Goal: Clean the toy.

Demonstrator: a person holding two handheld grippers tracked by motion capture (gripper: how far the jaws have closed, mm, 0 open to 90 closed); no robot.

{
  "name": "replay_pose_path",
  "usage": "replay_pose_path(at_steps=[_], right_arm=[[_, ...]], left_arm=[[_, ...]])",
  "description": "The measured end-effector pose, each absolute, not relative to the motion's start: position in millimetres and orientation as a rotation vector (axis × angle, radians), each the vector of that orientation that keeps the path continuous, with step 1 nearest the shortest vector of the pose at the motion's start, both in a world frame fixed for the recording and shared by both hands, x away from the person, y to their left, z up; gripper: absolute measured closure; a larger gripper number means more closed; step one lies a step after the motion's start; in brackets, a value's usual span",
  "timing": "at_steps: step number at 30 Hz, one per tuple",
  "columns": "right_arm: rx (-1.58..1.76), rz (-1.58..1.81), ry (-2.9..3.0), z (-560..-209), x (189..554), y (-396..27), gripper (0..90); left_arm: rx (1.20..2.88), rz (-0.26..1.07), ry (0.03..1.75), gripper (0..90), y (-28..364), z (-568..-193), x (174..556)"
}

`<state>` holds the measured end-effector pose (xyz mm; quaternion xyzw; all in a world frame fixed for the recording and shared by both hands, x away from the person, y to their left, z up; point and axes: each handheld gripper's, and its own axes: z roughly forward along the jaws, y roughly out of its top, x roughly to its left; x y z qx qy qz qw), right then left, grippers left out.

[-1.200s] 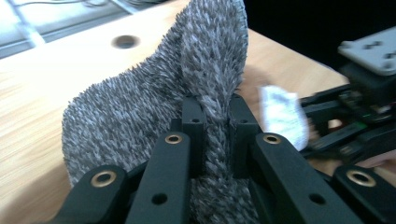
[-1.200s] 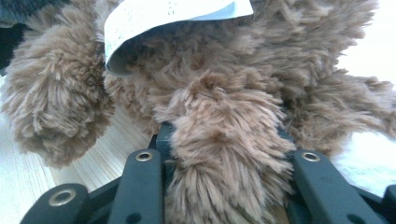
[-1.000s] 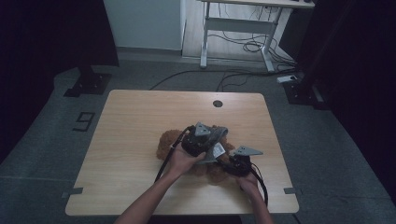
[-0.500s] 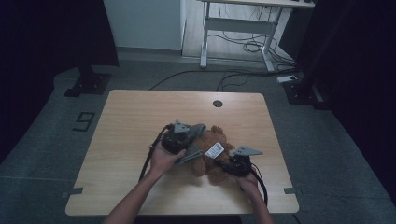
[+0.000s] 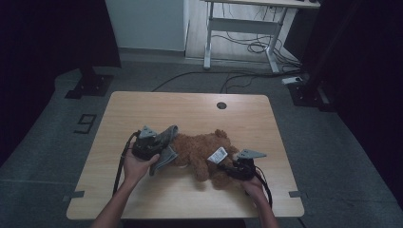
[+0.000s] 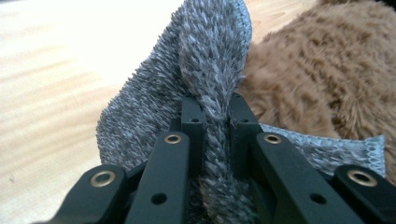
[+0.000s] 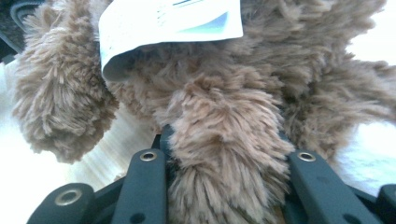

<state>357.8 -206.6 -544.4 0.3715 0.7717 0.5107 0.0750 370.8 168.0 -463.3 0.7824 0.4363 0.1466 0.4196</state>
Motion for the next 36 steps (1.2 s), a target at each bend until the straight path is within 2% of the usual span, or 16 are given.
replay_pose_path(at_steps=[13,24,28,32,36], right_arm=[[1.112,1.481,2.408,-546,356,-205,66.5],[1.043,1.371,2.394,-548,381,-188,67.4],[1.086,1.373,2.351,-548,397,-193,67.4],[1.09,1.405,2.348,-550,397,-197,67.2],[1.073,1.393,2.348,-549,391,-198,66.8]], left_arm=[[1.934,0.173,1.224,79.7,189,-506,372],[1.875,0.225,1.229,80.2,182,-508,407],[1.863,0.23,1.225,79.9,187,-497,412],[1.826,0.28,1.151,79.4,192,-466,403],[1.841,0.342,1.042,79.4,172,-430,400]])
